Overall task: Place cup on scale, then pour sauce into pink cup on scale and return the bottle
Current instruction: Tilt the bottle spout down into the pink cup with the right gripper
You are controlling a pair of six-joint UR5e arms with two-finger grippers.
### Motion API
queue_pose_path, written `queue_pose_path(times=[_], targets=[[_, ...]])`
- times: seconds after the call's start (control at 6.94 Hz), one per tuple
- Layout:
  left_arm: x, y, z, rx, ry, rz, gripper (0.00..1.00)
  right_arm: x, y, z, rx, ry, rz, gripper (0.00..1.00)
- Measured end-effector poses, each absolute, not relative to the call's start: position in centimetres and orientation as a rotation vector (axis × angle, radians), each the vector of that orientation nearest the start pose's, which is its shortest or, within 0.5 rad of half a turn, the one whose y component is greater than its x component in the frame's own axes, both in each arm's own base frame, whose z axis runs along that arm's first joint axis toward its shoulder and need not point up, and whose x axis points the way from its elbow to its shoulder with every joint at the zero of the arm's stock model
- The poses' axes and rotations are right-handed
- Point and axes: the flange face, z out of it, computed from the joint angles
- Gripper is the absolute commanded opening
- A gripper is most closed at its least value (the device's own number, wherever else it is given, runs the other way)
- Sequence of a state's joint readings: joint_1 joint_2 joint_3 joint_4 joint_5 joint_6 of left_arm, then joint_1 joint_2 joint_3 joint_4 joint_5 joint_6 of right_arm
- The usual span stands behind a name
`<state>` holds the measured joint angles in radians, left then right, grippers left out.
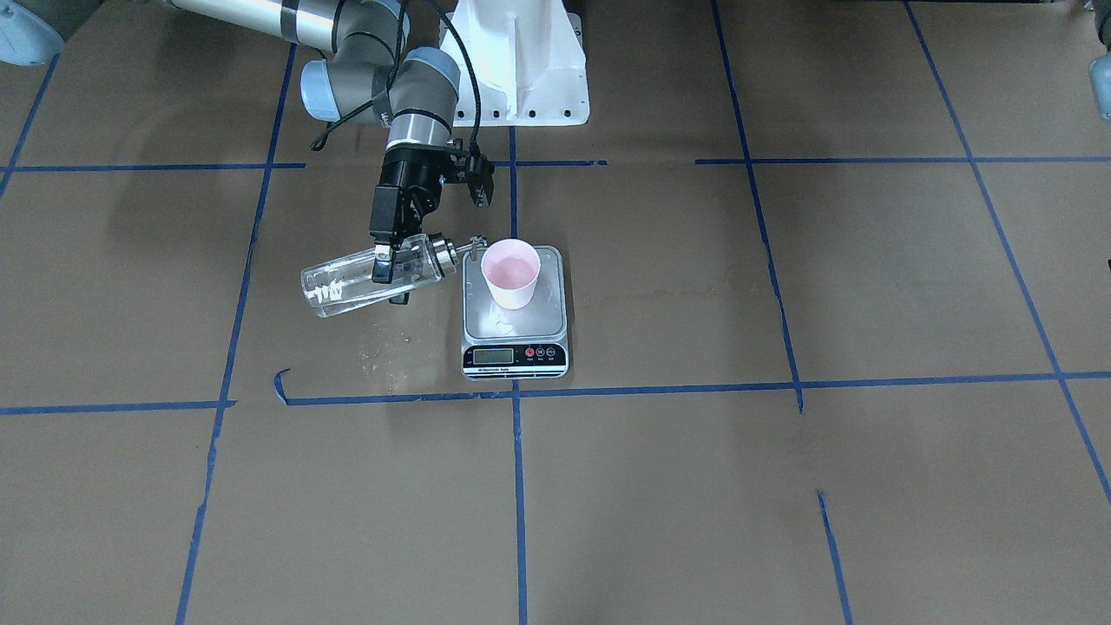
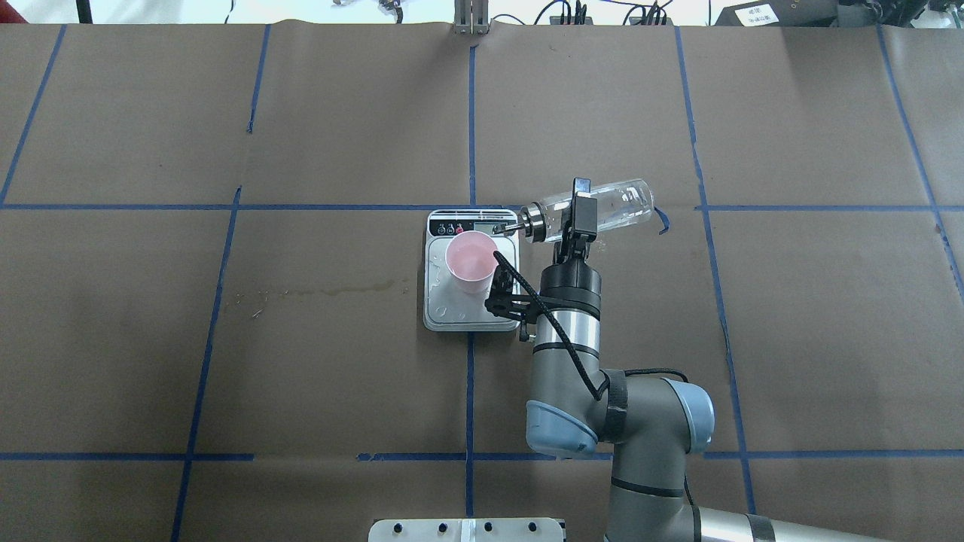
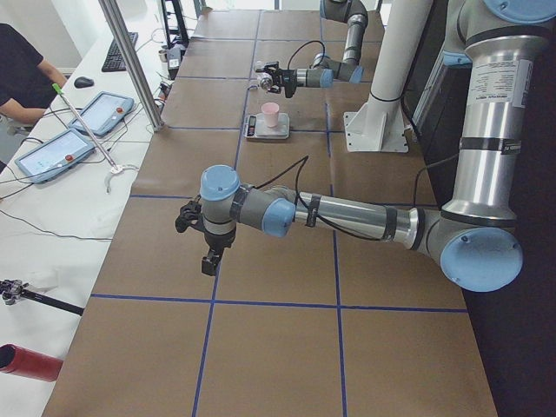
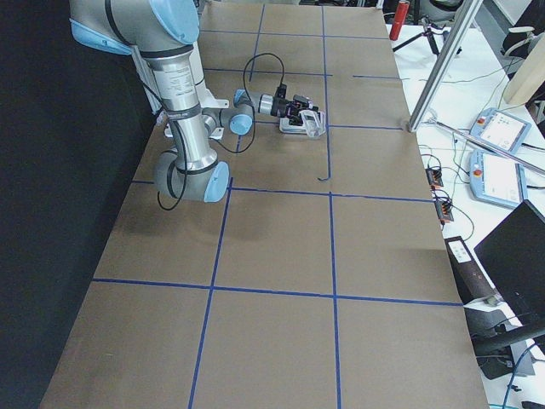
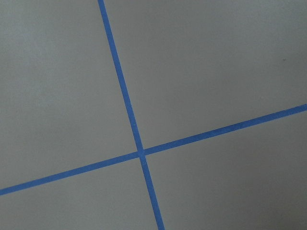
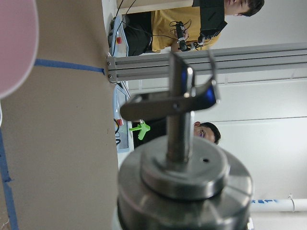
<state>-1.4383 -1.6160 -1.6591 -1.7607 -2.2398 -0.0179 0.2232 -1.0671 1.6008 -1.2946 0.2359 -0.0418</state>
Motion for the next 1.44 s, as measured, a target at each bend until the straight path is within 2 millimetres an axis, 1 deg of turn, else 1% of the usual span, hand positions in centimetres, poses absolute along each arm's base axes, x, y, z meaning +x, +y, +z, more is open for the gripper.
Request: queue_pose_path(times=[0.29,0.58,0.86,1.15,1.44], targets=[[-0.44,-53.27,58.03,0.265,0.683,0.212,1.00,-56.22,-36.41,26.86,1.283,0.735,-0.720,0.00],[-0.60,-53.32,58.04,0.266,0.683,0.208,1.00,-56.06,-36.44,26.88,1.248,0.864,-0.801,0.00],[-0.64,-53.35,58.00,0.267,0.683,0.207,1.00,-55.91,-36.38,27.23,1.225,0.941,-0.836,0.00],[-0.62,-53.35,57.98,0.267,0.685,0.207,1.00,-55.71,-36.34,27.05,1.199,1.015,-0.876,0.00],[-0.61,-53.40,57.92,0.268,0.686,0.208,1.00,-55.65,-36.31,26.79,1.208,1.002,-0.862,0.00]])
